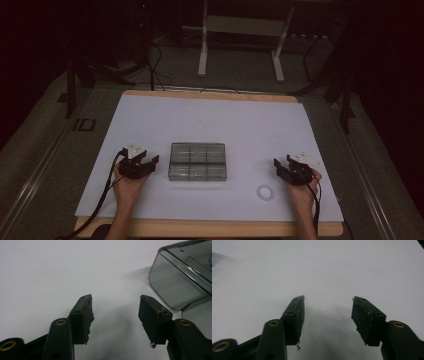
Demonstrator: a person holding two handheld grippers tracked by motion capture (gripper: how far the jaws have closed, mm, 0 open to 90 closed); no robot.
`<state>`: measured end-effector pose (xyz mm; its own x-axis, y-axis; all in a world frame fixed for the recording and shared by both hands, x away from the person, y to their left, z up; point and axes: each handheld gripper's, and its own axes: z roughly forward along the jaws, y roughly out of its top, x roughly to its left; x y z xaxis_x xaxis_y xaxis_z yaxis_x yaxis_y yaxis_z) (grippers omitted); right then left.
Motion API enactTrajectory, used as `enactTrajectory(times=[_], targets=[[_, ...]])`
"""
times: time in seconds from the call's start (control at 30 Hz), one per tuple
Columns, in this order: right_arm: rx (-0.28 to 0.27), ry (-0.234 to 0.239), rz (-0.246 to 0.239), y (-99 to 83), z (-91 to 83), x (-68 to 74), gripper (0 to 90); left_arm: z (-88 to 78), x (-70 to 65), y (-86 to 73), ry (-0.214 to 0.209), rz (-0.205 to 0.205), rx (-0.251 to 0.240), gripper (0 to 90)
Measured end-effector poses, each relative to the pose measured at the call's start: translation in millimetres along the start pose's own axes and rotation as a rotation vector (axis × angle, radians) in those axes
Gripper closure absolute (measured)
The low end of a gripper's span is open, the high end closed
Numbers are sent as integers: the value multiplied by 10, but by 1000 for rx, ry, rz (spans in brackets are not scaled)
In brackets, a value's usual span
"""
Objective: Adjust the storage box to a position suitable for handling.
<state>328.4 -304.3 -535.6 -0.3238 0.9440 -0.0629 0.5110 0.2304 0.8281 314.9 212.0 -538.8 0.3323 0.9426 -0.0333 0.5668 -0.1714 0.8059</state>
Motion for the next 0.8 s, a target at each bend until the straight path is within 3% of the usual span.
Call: enactTrajectory(times=[0.1,0.3,0.4,0.5,0.6,0.8], targets=[[-10,9,4,-5,-8,-9,479,-28,31,1,-1,-10,-18,461],[-21,13,3,-10,-21,-11,514,-58,44,-6,-1,-2,-45,548],[-26,32,25,-12,-24,-36,512,-59,44,-5,-21,4,-46,620],[-30,41,42,-13,-26,-57,515,-58,30,-5,-33,18,-54,630],[-18,33,29,-9,-18,-43,525,-57,3,2,-59,21,-62,643],[-15,29,18,-6,-14,-30,538,-47,-59,15,-75,39,-53,668]])
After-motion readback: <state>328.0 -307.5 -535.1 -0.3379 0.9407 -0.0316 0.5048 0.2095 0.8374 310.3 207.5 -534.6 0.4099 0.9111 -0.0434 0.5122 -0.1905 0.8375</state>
